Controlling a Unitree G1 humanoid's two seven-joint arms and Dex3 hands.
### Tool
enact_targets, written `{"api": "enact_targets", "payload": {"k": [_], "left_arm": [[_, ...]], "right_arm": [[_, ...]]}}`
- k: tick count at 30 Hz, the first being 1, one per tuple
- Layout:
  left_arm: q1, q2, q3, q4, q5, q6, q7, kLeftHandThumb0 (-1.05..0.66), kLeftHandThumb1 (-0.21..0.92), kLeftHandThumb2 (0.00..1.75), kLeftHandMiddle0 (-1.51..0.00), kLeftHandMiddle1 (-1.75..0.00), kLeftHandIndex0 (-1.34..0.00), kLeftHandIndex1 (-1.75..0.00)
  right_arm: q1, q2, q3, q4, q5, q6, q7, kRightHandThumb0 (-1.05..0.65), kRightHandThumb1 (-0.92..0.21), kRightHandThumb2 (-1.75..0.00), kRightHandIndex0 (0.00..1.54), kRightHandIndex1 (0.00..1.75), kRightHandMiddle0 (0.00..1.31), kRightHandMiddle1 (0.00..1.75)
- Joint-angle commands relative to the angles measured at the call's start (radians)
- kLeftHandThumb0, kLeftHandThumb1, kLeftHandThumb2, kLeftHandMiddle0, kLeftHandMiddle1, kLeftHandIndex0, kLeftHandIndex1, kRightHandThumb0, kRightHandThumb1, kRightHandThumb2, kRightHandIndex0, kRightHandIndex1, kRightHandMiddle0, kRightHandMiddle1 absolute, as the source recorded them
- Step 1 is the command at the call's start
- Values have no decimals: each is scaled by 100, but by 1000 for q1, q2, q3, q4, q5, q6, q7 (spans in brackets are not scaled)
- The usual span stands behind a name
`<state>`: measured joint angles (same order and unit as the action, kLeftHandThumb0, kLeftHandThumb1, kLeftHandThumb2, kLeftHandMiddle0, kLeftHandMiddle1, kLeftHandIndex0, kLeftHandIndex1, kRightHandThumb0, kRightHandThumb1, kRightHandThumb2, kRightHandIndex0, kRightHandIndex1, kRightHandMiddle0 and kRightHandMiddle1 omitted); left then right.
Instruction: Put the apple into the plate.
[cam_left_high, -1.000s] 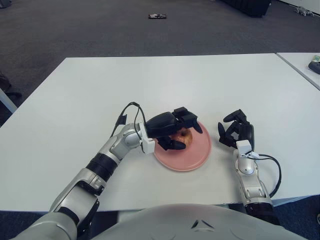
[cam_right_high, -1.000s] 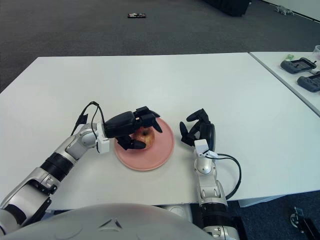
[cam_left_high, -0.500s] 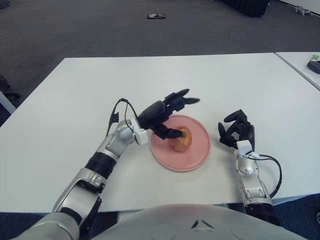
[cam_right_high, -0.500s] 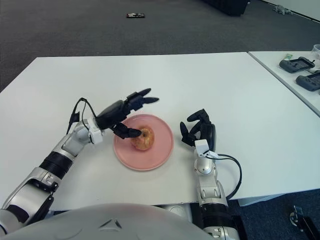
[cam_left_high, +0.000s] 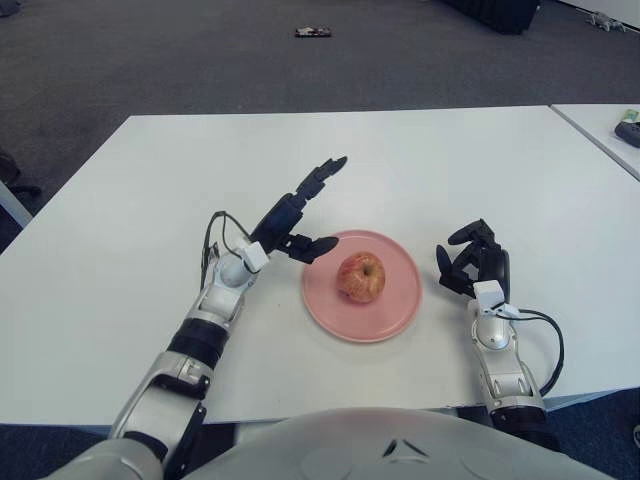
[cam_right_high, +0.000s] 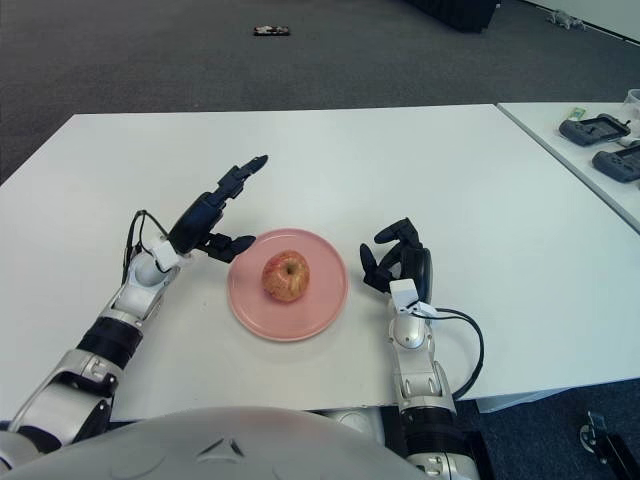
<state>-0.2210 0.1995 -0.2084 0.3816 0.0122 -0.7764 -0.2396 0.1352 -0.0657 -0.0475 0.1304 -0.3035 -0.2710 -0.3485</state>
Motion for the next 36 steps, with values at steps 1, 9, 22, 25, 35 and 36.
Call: {"api": "enact_targets", "payload": {"k": [1,9,22,25,35,36], "left_arm": [[24,-36,57,-24,-14,22,61,-94,67,76,-2,-1,0,-30],[23,-86,194,129,-27,42,182,-66,72,96,-1,-70,0,-112],[36,-161,278,316,-69,18,225,-52,77,99,-30,-155,-27,-173],[26,-176,290,330,-79,8,224,-44,66,96,-41,-165,-35,-174],[17,-210,326,360,-151,34,169,-42,53,106,-65,-174,-44,-175],[19,-212,327,360,-160,35,157,-42,52,107,-68,-174,-45,-175]], "right_arm": [[-3,-3,-1,-12,-4,-11,-6,-41,-54,-104,82,175,44,175],[2,-5,3,-18,-7,-14,-4,-41,-54,-104,85,175,44,175],[-3,-2,8,-8,-14,-43,-18,-42,-53,-106,89,175,45,175],[-7,-4,9,2,-12,-56,-19,-42,-52,-106,90,175,45,175],[-19,-12,13,29,-26,-83,-32,-42,-51,-109,91,175,46,175],[-20,-12,13,29,-27,-81,-33,-42,-50,-109,90,175,46,175]]}}
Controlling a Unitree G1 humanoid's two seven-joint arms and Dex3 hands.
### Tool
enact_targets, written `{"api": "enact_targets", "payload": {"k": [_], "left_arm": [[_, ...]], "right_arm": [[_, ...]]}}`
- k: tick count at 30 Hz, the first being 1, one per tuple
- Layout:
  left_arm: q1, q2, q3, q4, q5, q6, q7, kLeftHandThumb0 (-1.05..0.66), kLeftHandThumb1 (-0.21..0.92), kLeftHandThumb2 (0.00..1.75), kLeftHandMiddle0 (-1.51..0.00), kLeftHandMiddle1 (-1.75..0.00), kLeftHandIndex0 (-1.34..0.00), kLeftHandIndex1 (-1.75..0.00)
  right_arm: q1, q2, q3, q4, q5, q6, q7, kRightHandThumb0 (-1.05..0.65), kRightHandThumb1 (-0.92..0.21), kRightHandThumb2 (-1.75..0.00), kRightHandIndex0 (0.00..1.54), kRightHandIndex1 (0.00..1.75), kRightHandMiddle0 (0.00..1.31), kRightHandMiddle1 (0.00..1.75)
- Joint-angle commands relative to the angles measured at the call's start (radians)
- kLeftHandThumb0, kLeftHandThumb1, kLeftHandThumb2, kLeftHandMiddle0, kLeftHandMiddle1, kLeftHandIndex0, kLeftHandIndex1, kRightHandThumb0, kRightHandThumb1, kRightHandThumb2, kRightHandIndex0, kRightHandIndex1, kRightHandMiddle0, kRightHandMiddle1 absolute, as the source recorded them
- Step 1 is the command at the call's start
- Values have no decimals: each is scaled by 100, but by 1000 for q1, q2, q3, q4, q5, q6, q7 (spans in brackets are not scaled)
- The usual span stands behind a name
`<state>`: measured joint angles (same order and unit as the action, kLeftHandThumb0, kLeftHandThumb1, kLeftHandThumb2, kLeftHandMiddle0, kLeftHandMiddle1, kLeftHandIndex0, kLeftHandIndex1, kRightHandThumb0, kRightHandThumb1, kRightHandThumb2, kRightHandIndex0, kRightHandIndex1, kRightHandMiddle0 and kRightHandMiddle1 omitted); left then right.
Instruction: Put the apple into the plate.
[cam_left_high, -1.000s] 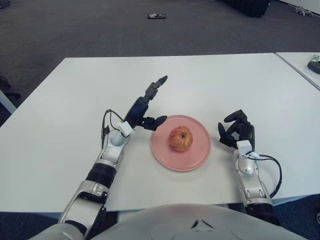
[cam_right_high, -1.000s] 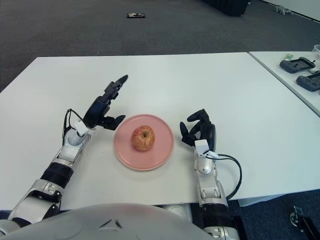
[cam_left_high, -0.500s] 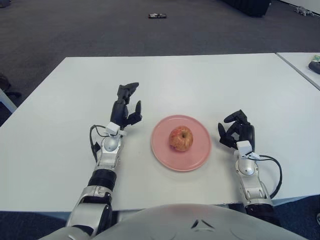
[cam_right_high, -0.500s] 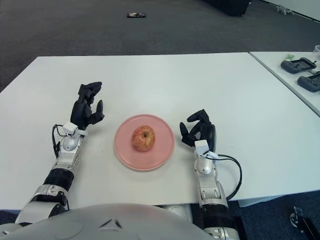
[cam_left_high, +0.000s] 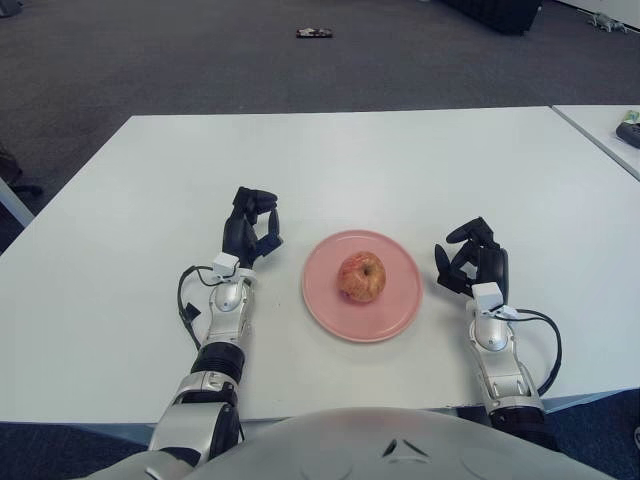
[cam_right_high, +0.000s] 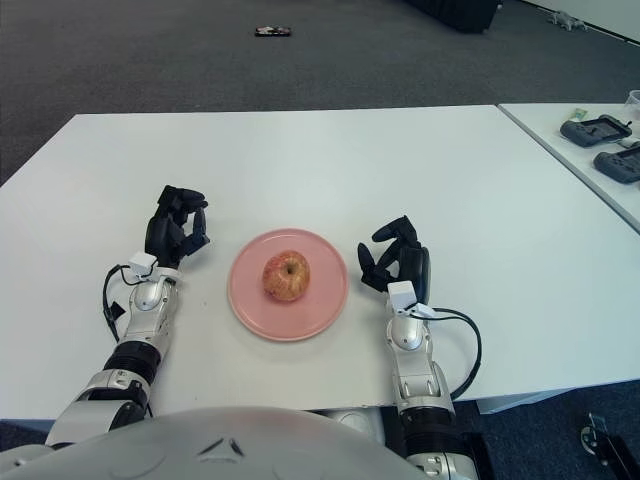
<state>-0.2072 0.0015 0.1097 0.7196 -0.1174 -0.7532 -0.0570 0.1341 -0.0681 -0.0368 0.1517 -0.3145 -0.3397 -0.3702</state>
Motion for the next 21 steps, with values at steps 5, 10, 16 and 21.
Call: {"api": "enact_targets", "payload": {"k": [5,10,16,21], "left_arm": [[13,-21,14,17,-46,22,-55,-43,50,110,-74,-175,-47,-175],[26,-22,14,16,-32,34,-49,-43,47,113,-78,-175,-49,-175],[38,-23,13,18,-26,46,-49,-43,46,114,-79,-175,-49,-175],[52,-25,12,15,-29,49,-57,-43,46,115,-81,-175,-50,-175]], "right_arm": [[-19,-3,0,8,-16,-2,-11,-42,-50,-109,90,175,47,175],[-20,-1,0,10,-19,-4,-15,-42,-50,-109,90,174,46,175],[-21,-1,1,15,-19,-2,-16,-42,-51,-109,90,174,46,175],[-21,-1,3,15,-19,1,-14,-42,-51,-109,91,173,46,175]]}}
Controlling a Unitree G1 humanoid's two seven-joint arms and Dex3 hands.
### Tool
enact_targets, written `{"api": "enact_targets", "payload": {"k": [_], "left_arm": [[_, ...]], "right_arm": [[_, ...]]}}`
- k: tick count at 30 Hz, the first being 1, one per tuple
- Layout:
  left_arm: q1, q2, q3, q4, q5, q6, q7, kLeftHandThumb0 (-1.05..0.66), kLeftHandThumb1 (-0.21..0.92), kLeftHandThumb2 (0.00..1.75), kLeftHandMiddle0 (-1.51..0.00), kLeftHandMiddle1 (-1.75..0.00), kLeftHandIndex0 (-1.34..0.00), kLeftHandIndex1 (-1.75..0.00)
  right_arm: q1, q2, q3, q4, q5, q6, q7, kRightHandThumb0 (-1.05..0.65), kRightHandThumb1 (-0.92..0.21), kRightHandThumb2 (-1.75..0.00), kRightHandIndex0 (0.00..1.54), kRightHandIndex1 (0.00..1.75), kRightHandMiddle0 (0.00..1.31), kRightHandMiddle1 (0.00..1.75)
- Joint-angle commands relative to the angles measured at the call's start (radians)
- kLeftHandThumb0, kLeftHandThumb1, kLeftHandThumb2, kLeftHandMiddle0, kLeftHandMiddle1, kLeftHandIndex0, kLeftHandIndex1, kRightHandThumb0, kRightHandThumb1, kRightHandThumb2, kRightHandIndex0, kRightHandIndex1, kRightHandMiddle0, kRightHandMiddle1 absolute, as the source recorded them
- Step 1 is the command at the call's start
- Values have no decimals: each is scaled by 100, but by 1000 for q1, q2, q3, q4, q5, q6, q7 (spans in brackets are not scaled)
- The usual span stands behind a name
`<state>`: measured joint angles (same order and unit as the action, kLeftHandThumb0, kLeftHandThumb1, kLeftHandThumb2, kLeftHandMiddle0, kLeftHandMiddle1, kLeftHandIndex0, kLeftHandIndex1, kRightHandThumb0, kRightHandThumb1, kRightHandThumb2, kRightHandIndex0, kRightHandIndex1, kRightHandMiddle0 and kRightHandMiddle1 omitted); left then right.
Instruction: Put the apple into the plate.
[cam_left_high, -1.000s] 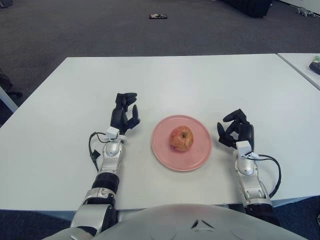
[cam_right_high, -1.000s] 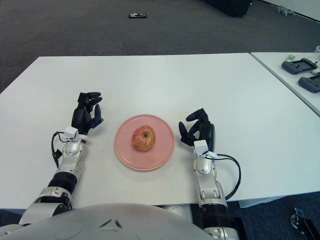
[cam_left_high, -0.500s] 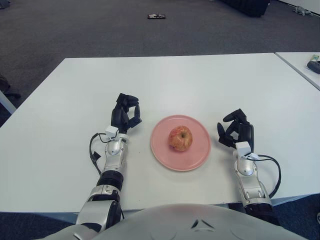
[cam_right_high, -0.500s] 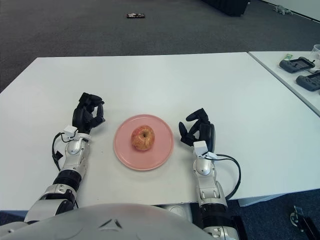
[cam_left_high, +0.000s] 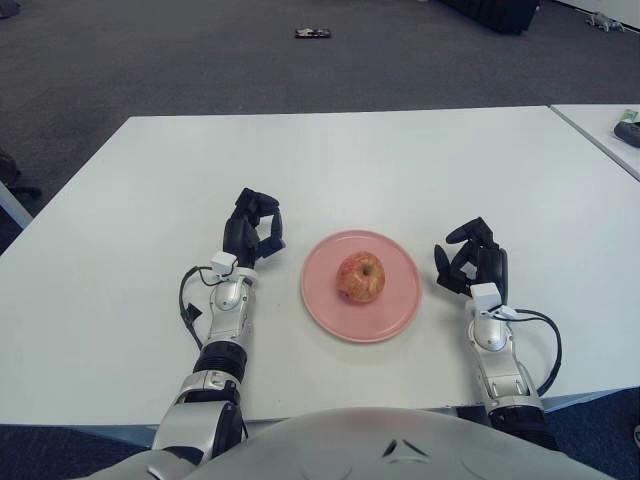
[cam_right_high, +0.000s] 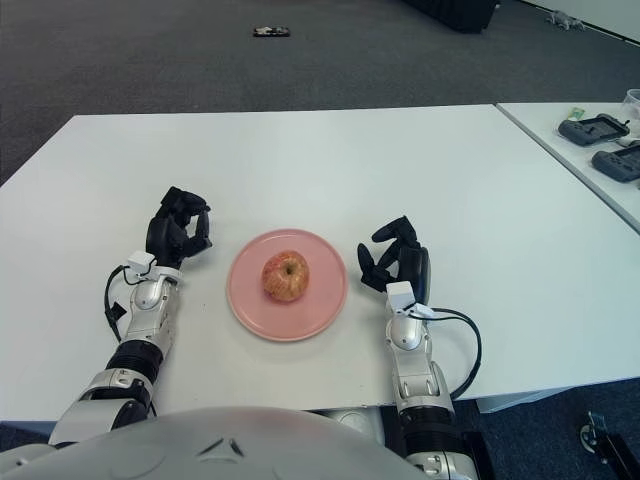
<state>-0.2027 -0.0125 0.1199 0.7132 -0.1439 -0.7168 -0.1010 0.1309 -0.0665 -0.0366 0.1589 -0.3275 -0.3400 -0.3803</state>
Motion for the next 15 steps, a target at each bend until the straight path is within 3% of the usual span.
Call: {"api": "enact_targets", "payload": {"k": [1,15], "left_arm": [[51,-11,2,23,0,12,-12,-44,46,115,-81,-175,-50,-175],[83,3,-5,54,67,36,28,-43,46,115,-81,-175,-50,-175]], "right_arm": [[-18,-2,3,9,-6,1,-3,-42,-51,-109,91,173,46,175],[-21,2,7,27,13,-6,15,-42,-51,-109,91,171,46,175]]}}
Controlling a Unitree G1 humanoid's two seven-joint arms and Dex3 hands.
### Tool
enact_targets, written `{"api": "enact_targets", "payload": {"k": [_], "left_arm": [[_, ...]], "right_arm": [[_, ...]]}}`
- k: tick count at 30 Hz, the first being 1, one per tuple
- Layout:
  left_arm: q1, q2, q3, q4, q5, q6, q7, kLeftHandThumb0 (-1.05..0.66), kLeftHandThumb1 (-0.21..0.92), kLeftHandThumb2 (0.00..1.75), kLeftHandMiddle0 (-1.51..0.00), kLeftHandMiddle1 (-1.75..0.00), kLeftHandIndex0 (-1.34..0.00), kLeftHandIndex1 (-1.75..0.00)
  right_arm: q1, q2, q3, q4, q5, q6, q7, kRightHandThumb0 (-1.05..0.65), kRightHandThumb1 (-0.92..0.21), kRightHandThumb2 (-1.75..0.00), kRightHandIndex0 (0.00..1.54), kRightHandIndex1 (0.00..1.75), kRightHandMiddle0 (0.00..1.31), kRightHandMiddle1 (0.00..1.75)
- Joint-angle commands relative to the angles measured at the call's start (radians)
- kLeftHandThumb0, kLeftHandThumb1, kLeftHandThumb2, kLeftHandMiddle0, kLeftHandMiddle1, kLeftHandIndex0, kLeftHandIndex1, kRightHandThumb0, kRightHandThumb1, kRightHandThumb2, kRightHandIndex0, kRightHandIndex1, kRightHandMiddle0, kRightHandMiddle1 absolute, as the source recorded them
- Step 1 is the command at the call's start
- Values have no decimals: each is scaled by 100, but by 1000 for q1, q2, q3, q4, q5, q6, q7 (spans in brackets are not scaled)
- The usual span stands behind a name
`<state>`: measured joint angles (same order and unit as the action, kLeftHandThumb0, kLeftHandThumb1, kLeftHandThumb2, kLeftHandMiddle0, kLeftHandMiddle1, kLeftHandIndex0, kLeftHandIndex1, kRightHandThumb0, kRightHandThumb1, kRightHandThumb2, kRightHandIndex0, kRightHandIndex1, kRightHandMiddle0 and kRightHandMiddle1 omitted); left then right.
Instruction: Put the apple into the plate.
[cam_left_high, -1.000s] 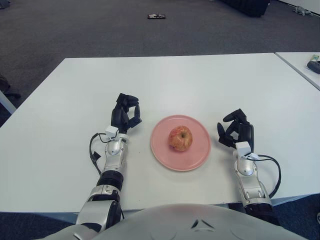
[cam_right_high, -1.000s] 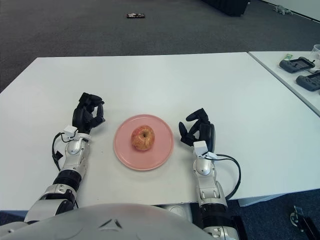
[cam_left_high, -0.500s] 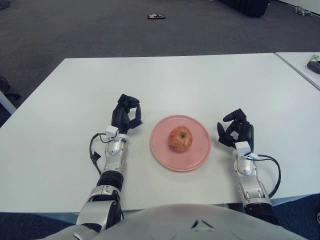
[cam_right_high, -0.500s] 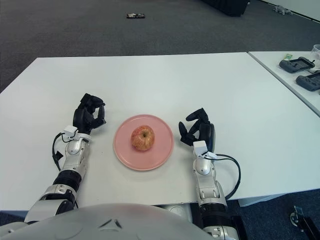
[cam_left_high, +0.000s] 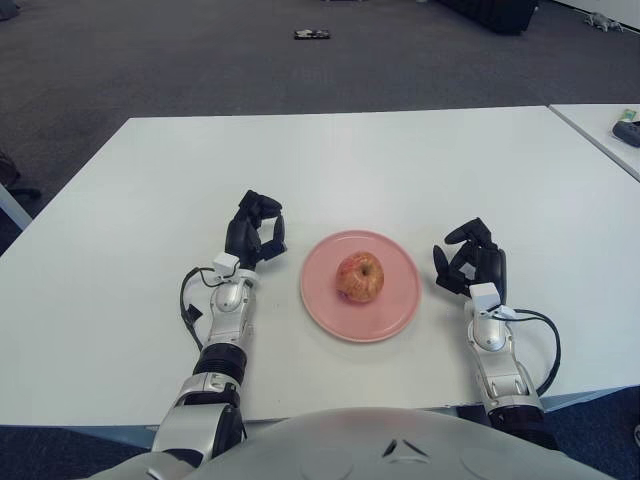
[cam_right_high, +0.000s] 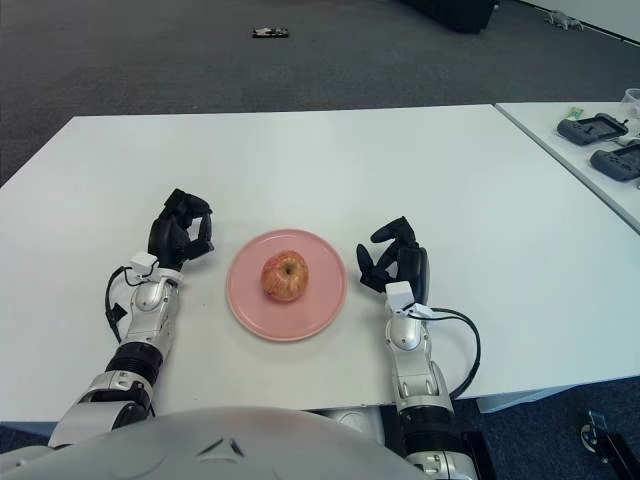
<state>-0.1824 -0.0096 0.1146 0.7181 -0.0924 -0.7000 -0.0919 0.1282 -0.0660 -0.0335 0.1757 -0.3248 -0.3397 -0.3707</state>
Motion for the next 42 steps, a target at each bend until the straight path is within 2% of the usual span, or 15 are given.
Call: {"api": "enact_targets", "payload": {"k": [1,19,42], "left_arm": [[64,1,1,52,20,22,23,-43,46,115,-81,-175,-50,-175],[75,-18,24,108,29,44,93,-43,48,113,-84,-175,-48,-175],[105,-38,44,91,13,72,96,-43,48,112,-84,-175,-48,-175]], "right_arm": [[-19,1,4,11,11,-7,6,-42,-50,-109,91,171,46,175],[-27,-7,1,42,34,-32,24,-42,-49,-110,91,174,47,175],[-30,-12,0,52,32,-29,31,-42,-50,-109,92,174,46,175]]}}
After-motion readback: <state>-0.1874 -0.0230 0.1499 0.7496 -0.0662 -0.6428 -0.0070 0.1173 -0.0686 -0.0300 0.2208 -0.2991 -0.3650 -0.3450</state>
